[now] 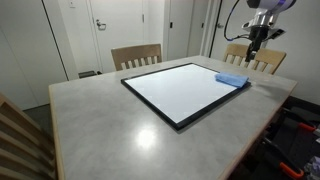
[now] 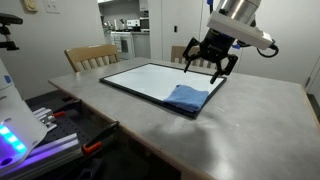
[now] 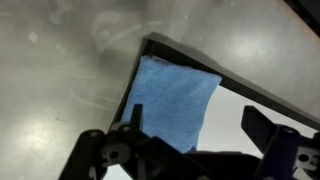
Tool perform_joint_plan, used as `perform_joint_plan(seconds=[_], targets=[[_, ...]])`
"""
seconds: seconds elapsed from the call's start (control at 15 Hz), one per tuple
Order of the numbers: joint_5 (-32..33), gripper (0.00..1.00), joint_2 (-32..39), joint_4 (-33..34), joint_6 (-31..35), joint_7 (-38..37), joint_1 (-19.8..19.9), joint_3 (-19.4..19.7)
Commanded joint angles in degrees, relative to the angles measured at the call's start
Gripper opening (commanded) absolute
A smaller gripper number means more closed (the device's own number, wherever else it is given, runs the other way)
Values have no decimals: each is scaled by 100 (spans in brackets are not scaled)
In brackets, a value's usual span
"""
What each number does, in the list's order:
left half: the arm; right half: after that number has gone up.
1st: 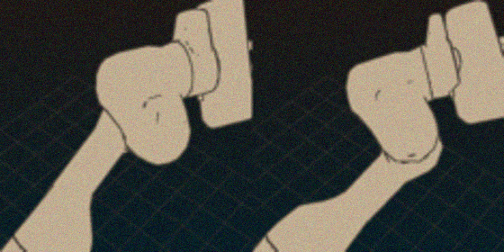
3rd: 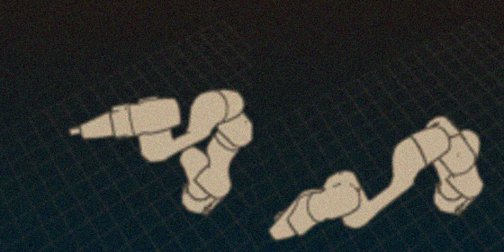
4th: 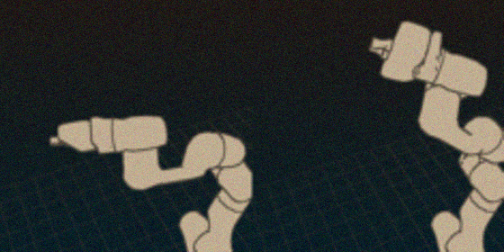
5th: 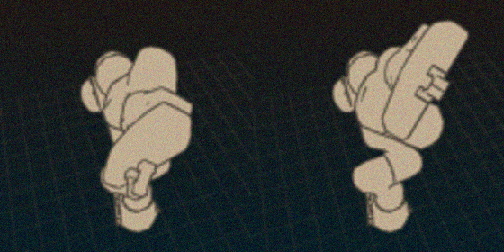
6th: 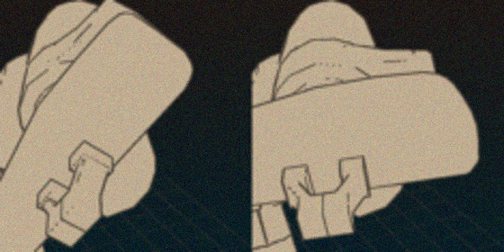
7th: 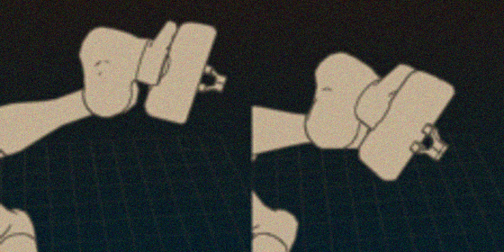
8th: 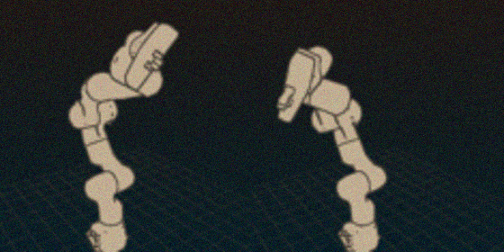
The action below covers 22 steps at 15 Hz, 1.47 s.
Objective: Wipe the whiteboard with the blue towel
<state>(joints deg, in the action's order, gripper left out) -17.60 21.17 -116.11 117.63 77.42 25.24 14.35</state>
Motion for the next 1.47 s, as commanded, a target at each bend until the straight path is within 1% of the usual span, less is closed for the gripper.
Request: perform_joint_plan(seconds=[0.0,0.07,0.13,0.27,0.47,0.8,1.0,1.13,1.4], targets=[[30,100,-4,13,-7,-22,65,-77],[157,100,-140,-142,179,-3,-6,-67],[195,100,-86,-103,141,54,2,-83],[278,100,261,171,-157,175,73,-119],[159,100,670,432,-410,285,210,-182],[175,100,1112,753,-575,159,327,-259],[140,100,1259,880,-522,90,387,-309],[-10,100,1370,1008,-561,168,503,-401],[-603,100,1547,1214,-825,140,711,-590]])
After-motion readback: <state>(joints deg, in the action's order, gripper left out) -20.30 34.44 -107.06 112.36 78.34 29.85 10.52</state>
